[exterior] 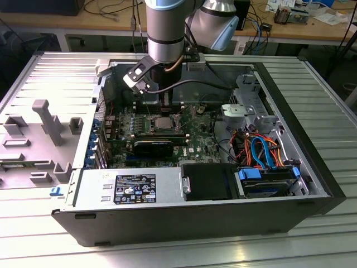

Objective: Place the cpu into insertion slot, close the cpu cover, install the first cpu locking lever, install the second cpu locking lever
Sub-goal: 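Close the cpu cover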

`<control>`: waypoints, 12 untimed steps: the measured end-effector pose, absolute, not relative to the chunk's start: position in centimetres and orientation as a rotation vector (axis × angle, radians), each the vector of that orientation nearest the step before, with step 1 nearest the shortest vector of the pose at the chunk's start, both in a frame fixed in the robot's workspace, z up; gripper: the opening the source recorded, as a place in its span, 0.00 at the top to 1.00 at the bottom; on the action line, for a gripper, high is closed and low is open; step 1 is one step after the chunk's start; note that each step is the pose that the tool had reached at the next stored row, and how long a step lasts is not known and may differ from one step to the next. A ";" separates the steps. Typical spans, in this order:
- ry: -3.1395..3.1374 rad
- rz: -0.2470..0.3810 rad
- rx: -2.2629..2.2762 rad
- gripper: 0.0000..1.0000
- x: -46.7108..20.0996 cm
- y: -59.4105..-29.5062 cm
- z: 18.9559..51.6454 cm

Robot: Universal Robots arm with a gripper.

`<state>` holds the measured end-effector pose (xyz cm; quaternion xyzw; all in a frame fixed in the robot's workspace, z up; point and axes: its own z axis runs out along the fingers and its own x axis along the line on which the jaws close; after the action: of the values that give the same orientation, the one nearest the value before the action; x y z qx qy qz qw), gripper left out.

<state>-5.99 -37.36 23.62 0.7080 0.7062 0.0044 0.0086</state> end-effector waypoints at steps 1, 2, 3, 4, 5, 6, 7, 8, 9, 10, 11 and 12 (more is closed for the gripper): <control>2.206 0.014 2.212 0.89 -6.0 -37.4 23.6; 2.206 0.013 2.212 0.89 -6.0 -37.4 23.7; 2.206 0.013 2.212 0.89 -6.0 -37.4 23.7; 2.206 0.014 2.212 0.89 -6.0 -37.4 23.8; 2.206 0.013 2.212 0.89 -6.0 -37.4 23.9; 2.206 0.013 2.212 0.89 -6.0 -37.4 24.0; 2.206 0.014 2.212 0.89 -6.0 -37.4 24.1; 2.206 0.014 2.212 0.89 -6.0 -37.4 24.1; 2.206 0.014 2.212 0.89 -6.0 -37.4 24.1; 2.206 0.014 2.212 0.89 -6.0 -37.4 24.2; 2.206 0.014 2.212 0.89 -6.0 -37.4 24.2; 2.206 0.014 2.212 0.89 -6.0 -37.4 24.2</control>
<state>-5.99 -37.36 24.20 0.7080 0.7062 0.0044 0.0086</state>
